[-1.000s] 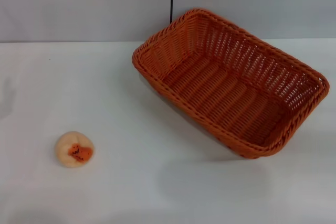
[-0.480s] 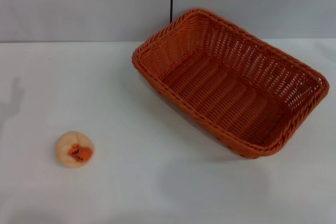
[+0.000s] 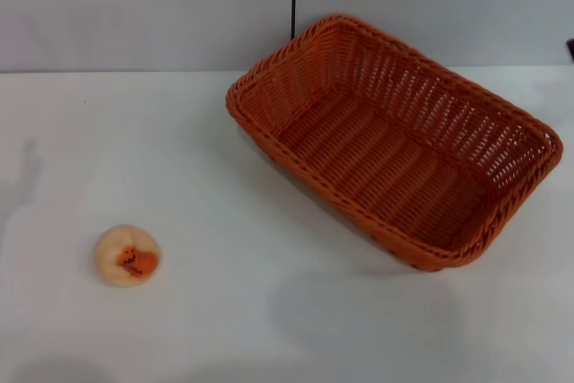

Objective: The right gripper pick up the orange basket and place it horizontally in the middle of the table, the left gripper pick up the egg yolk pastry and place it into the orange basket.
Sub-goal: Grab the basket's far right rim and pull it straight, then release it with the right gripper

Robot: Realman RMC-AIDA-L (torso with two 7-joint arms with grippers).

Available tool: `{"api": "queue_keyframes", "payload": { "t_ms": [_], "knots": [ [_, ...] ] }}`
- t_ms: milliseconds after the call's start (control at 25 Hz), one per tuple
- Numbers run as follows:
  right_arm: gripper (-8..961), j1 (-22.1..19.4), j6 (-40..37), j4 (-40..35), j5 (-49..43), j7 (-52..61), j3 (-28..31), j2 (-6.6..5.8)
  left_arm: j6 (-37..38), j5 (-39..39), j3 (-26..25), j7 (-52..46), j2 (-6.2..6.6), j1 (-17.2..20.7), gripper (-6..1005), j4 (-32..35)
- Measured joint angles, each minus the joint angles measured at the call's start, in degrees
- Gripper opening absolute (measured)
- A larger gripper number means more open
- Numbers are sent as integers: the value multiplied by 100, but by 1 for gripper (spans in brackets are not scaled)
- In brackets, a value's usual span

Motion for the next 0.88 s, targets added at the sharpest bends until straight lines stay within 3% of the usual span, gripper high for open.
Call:
{"api": "queue_keyframes", "payload": {
  "t_ms": [280,720,880],
  "knots": [
    [635,98,320,342,-272,308,-915,68,-49,-2,30,-55,0,53,809,-10],
    [613,58,806,878,-364,287,-1114,366,-80,-6,44,-185,-5,68,810,-4],
    [605,53,930,1002,-415,287,-1189,392,-80,-9,45,-200,-7,106,809,-12]
  ]
}}
